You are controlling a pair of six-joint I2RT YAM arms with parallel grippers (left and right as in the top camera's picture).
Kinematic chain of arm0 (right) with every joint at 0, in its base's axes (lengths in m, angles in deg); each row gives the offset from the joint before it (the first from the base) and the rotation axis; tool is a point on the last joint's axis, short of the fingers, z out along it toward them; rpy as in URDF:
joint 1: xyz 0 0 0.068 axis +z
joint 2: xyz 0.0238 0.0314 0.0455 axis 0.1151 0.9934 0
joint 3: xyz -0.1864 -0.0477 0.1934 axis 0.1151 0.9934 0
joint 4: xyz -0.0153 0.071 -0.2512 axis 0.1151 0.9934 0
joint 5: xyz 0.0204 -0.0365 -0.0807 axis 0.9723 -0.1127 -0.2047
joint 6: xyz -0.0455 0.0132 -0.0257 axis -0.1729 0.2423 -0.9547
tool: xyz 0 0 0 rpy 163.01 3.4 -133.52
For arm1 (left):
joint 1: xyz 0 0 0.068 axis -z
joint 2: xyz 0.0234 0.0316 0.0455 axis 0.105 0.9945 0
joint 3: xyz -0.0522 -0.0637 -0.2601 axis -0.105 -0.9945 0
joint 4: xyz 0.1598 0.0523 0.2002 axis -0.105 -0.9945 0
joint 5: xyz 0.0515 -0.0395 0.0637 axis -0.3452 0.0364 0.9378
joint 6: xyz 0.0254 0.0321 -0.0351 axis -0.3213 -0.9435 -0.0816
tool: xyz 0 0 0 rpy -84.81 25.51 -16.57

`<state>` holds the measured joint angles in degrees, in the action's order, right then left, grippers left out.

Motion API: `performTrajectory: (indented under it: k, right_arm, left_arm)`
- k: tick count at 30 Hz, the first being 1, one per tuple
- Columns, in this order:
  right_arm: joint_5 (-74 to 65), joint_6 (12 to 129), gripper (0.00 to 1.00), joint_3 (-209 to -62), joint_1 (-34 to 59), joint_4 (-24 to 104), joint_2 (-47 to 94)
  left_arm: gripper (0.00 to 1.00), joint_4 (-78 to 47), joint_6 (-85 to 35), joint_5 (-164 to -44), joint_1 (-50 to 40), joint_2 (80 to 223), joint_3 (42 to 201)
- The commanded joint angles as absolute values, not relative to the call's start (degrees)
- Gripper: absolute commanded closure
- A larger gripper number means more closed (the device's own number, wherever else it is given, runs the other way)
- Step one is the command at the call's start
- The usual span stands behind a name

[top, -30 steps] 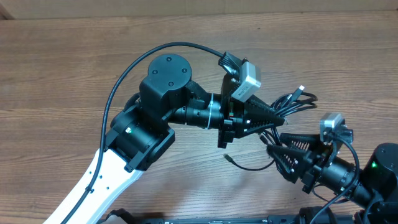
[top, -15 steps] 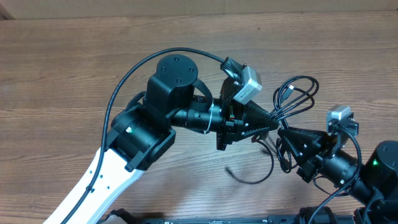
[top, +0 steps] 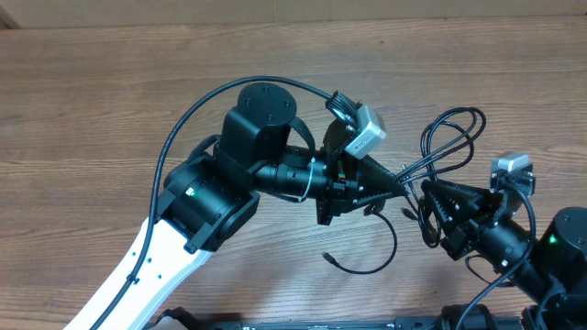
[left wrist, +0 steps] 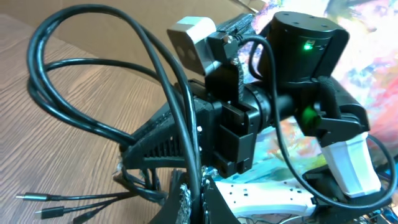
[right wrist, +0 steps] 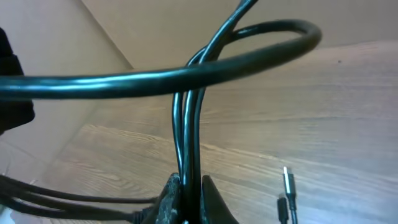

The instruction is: Untangle cables

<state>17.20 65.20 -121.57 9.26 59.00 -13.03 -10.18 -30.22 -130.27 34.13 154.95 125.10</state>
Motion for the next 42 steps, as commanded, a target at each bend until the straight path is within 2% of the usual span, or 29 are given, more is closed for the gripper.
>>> performTrajectory:
  k: [1, 9, 10, 11, 12, 13, 14, 16, 21, 27, 28, 30, 33, 34, 39, 42]
  right_arm:
    - [13.33, 65.55, 0.96, -121.52, 9.16, 60.42, -12.79]
    - [12.78, 65.55, 0.96, -121.52, 9.16, 61.69, -12.72]
    - [12.78, 65.55, 0.96, -121.52, 9.16, 61.84, -12.72]
    - [12.76, 65.55, 0.96, -121.52, 9.16, 62.02, -12.72]
    - [12.76, 65.55, 0.96, -121.52, 9.16, 62.06, -12.72]
    - [12.76, 65.55, 0.96, -121.52, 9.16, 62.06, -12.72]
    - [12.76, 65.55, 0.96, -121.52, 9.16, 62.02, -12.72]
    - [12.76, 65.55, 0.96, -121.52, 9.16, 62.02, -12.72]
    - [12.76, 65.55, 0.96, -121.52, 9.16, 62.04, -12.18]
    - [12.81, 65.57, 0.96, -121.52, 9.16, 62.06, -10.49]
    - [12.89, 65.57, 0.96, -121.52, 9.16, 62.06, -10.08]
    - [13.46, 65.60, 0.96, -121.52, 9.16, 62.02, -9.38]
    - [13.46, 65.60, 0.96, -121.52, 9.16, 61.95, -8.88]
    - [13.70, 65.57, 0.96, -121.52, 9.16, 61.89, -8.81]
    - [17.09, 65.55, 0.96, -121.52, 9.16, 61.36, -8.72]
    - [17.99, 65.55, 0.96, -121.52, 9.16, 61.39, -8.72]
  left_arm:
    - [0.96, -12.72, -31.75, -119.82, 34.00, 154.89, 126.28]
    - [0.94, -19.41, -21.65, -95.52, 30.55, 154.89, 126.28]
    - [0.87, -19.41, -21.17, -95.15, 30.22, 154.89, 126.28]
    - [0.76, -19.30, -21.17, -95.06, 29.85, 154.89, 126.28]
    - [0.50, -19.23, -21.17, -95.04, 29.44, 154.89, 126.28]
    - [0.31, -19.23, -21.11, -95.06, 29.09, 154.89, 126.28]
    - [0.20, -19.28, -20.56, -95.08, 28.78, 154.89, 126.28]
    - [0.10, -19.52, -20.12, -95.06, 28.47, 154.89, 126.28]
    - [0.00, -21.42, -20.17, -95.78, 28.50, 154.89, 126.28]
    - [0.00, -22.97, -20.71, -100.24, 28.50, 154.89, 126.28]
    - [0.09, -23.15, -22.11, -101.99, 28.50, 154.89, 126.28]
    - [0.20, -23.36, -29.10, -108.83, 28.52, 154.89, 126.28]
    - [0.20, -24.61, -37.96, -114.75, 28.63, 154.89, 126.28]
    - [0.19, -25.27, -41.13, -115.96, 28.69, 154.89, 126.28]
    - [0.01, -28.54, -62.17, -116.87, 30.88, 155.41, 126.24]
    - [0.00, -28.24, -71.33, -116.90, 32.93, 157.42, 126.24]
